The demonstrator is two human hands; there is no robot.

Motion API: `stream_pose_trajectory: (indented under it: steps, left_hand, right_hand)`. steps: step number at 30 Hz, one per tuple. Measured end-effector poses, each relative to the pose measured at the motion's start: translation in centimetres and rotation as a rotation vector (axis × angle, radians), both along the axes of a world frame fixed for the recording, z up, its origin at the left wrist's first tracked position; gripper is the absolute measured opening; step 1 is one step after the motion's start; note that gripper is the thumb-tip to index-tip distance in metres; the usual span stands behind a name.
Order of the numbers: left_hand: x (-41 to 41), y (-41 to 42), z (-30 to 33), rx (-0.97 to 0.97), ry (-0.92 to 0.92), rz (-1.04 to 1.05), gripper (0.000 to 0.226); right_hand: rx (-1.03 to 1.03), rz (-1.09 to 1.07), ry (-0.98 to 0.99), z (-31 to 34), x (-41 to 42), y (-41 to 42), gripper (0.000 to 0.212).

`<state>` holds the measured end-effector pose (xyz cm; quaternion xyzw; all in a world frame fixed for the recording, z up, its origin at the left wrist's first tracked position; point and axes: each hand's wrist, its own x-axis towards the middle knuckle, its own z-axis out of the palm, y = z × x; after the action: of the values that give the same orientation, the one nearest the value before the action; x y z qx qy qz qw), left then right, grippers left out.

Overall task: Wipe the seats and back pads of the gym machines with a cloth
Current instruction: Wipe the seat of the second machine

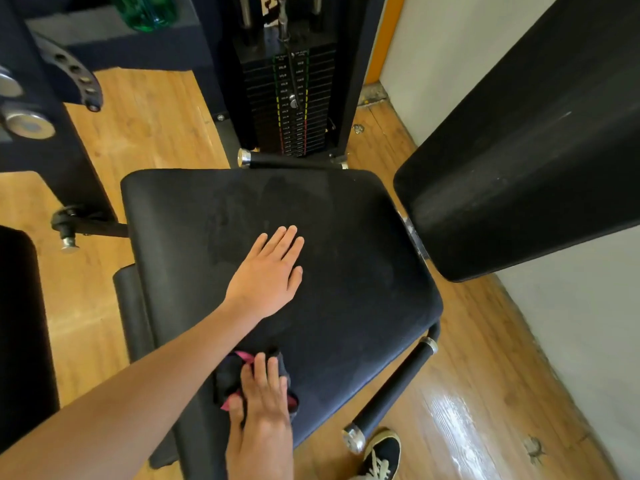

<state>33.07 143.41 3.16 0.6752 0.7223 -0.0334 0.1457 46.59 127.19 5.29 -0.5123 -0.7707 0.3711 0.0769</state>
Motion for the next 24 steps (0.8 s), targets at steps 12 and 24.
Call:
stream_pose_trajectory:
  steps: [12,24]
  left_hand:
    - [0.0,0.0,0.2,0.016,0.014,0.015,0.067]
    - [0.1,0.1,0.4,0.004,0.010,0.007,0.060]
  right_hand:
    - [0.066,-0.401,0.232,2.7,2.9,5.6,0.059]
    - [-0.043,-0.264,-0.127,-1.3,5.7,8.1,0.082]
